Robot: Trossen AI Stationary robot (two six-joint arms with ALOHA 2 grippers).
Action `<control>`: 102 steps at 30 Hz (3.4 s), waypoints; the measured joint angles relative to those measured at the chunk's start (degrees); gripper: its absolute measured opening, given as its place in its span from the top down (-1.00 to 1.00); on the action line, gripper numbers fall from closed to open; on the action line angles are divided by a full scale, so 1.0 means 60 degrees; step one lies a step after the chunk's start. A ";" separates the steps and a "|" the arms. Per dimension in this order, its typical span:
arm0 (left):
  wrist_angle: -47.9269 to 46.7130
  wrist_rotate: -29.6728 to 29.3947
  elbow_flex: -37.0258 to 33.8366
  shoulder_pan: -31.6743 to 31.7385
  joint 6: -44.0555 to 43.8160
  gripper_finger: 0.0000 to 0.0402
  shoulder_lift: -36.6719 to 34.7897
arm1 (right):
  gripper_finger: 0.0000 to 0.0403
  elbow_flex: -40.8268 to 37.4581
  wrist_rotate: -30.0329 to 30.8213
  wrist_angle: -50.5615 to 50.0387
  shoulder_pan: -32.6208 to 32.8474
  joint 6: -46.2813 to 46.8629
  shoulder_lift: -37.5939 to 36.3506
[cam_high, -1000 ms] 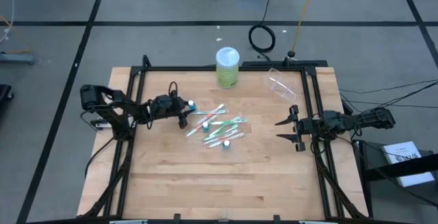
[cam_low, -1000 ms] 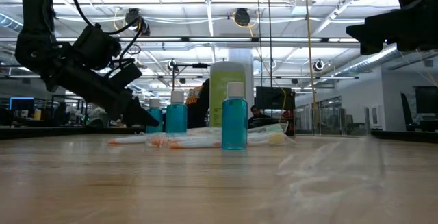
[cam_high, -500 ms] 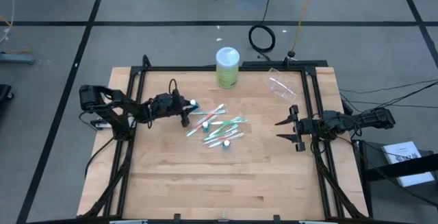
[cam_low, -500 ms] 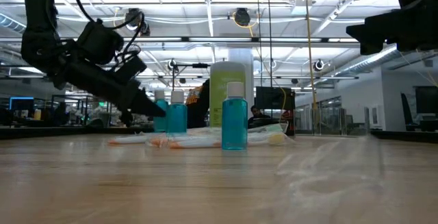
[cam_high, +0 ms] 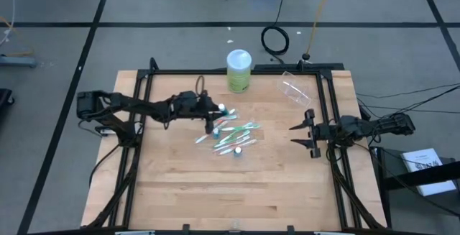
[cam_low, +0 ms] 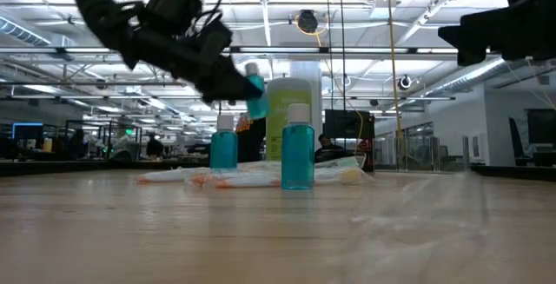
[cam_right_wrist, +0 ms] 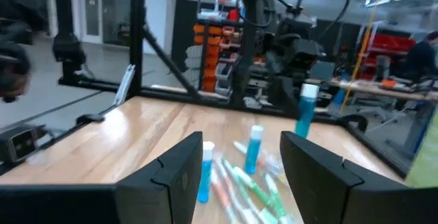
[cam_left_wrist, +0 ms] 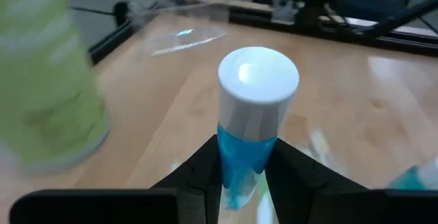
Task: Pick & Place toothbrushing station
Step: Put the blue mouthwash bottle into the transparent organizer
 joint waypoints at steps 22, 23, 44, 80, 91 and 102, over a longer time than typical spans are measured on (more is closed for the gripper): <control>-0.0710 -0.0610 0.2301 -0.1190 0.0612 0.51 0.0995 | 0.08 0.0096 0.3719 0.4400 -0.0025 0.1959 0.2563; -0.0691 -0.0610 0.2450 -0.1187 0.0612 0.51 0.1255 | 0.08 0.0247 0.3724 0.4604 -0.0025 0.1927 0.3058; -0.2250 0.0218 0.5541 -0.1555 0.1396 0.51 0.4054 | 0.08 0.4389 0.2689 0.5427 -0.0627 0.2029 1.1205; -0.2658 0.0215 0.5519 -0.1555 0.1392 0.51 0.4062 | 0.53 0.5985 0.2456 0.0909 -0.0627 0.2848 1.1377; -0.2429 0.0194 0.5515 -0.1639 0.0949 0.22 0.4058 | 0.52 0.5982 0.2477 0.0982 -0.0634 0.3133 1.1264; -0.2244 0.0082 0.5519 -0.1904 0.1392 -0.55 0.3858 | 0.56 0.5978 0.2672 0.0590 -0.1206 0.2874 1.0383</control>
